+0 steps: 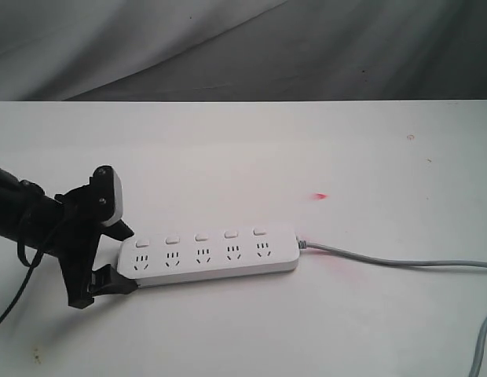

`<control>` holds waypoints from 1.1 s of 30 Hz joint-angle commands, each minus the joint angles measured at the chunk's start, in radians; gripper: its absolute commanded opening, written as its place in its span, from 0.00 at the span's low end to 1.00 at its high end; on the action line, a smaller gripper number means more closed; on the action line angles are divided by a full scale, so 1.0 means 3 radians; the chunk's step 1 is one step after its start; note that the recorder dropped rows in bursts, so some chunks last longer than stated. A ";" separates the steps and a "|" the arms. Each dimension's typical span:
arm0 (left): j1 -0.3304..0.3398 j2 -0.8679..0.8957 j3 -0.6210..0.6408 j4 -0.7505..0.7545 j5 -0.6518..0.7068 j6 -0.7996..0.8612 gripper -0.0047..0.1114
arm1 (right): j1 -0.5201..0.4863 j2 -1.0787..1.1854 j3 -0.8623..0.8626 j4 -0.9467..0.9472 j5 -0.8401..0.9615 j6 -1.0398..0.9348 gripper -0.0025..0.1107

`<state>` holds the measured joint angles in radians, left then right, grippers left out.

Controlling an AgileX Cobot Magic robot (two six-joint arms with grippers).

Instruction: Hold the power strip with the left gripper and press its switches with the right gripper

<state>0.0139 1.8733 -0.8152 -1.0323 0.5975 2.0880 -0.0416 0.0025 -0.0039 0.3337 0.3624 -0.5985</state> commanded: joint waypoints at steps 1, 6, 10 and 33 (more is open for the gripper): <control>-0.0007 0.0074 -0.0018 -0.0003 0.0105 0.0016 0.72 | -0.0027 -0.0008 0.0013 0.0012 -0.0017 0.0015 0.02; -0.0007 0.0112 -0.0018 0.0091 0.0118 0.0016 0.72 | -0.0027 -0.0008 0.0013 0.0012 -0.0017 0.0015 0.02; -0.0007 0.0112 -0.0018 0.0158 0.0081 0.0016 0.67 | -0.0027 -0.0008 0.0013 0.0012 -0.0017 0.0015 0.02; -0.0007 0.0112 -0.0018 0.0158 -0.0053 0.0016 0.48 | -0.0027 -0.0008 0.0013 0.0012 -0.0017 0.0015 0.02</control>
<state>0.0139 1.9037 -0.8192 -0.9988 0.6159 2.0861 -0.0416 0.0025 -0.0039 0.3337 0.3624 -0.5985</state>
